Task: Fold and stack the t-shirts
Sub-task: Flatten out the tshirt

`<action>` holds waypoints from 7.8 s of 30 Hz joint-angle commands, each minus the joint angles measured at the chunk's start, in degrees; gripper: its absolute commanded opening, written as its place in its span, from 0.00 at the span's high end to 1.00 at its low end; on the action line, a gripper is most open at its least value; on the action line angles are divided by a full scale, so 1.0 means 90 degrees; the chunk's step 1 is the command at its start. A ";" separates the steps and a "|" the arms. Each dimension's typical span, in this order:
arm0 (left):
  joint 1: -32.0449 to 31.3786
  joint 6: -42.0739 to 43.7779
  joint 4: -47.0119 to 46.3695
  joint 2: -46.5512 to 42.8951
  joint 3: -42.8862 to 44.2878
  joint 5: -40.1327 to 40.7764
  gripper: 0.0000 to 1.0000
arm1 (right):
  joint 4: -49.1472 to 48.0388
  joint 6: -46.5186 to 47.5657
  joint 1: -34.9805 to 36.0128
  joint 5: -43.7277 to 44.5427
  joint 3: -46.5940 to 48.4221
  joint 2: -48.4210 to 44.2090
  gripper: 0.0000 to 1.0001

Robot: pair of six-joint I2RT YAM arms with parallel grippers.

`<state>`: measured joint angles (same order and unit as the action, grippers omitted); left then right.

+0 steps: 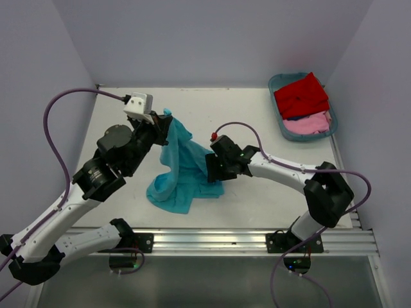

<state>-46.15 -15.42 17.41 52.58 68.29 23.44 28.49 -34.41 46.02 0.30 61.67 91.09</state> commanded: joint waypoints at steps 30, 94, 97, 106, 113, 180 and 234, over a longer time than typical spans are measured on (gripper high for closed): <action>0.0030 -0.0005 -0.0167 -0.0422 -0.0146 0.0452 1.00 | 0.0682 -0.0512 0.1371 0.1236 0.1429 0.1442 0.58; 0.0021 -0.0113 0.0067 -0.0744 -0.0488 0.0783 1.00 | 0.1862 -0.0512 0.1128 0.2690 0.1878 0.0898 1.00; 0.0020 -0.0074 0.0155 -0.0870 -0.0508 0.0978 1.00 | 0.2292 -0.0503 0.0621 0.3306 0.2034 0.0301 1.00; 0.0030 0.0258 0.0341 -0.1115 -0.0128 0.2139 1.00 | 0.2742 0.0122 -0.0660 0.4584 0.3049 -0.1341 1.00; 0.0030 0.0823 0.0254 -0.1320 0.0458 0.3000 1.00 | 0.2752 0.0474 -0.0787 0.5142 0.3597 -0.1927 1.00; 0.4151 0.1078 -0.1602 0.5038 0.0245 -0.0007 1.00 | 0.2079 0.1177 -0.1998 0.4645 0.5737 0.3074 1.00; 0.4132 0.0551 0.0251 -0.0409 0.2238 -0.3278 1.00 | 0.0885 0.2438 -0.1920 0.1629 0.3773 -0.3537 1.00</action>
<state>-9.08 -9.91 23.44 58.54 92.07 -5.21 39.31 -12.69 28.62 19.44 97.71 65.36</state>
